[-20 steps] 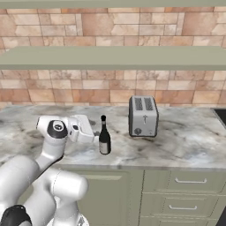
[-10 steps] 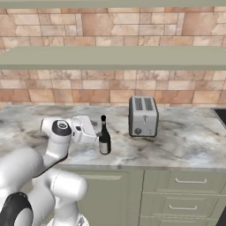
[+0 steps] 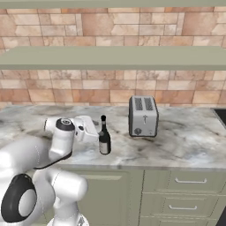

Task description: There is a wine glass and glass cup on the dining counter. Place the wine bottle next to the wine glass and the juice bottle next to the glass cup.

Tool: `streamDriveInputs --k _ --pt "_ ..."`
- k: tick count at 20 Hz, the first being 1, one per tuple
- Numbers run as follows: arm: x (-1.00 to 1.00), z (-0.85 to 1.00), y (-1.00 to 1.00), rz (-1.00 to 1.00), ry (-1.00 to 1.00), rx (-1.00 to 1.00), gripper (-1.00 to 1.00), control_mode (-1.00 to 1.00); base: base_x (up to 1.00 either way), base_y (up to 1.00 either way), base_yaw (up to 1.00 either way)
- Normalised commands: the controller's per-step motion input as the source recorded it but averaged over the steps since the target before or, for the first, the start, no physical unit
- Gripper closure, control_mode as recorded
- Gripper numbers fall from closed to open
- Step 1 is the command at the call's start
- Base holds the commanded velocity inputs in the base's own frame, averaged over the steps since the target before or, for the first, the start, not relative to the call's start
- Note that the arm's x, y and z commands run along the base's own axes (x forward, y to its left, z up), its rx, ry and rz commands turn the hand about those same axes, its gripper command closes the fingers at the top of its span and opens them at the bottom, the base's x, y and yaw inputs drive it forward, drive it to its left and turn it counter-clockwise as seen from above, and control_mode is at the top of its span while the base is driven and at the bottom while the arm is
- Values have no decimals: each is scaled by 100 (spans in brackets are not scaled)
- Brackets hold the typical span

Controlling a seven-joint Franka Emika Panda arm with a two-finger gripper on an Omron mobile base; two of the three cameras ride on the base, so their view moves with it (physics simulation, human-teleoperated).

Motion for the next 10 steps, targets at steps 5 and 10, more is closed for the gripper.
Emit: streamDriveInputs --k 5,10 --pt "21 -14 -5 0 0 0 -100 -100 0 0 0" --pt "22 -17 -4 0 0 0 -100 -100 0 0 0"
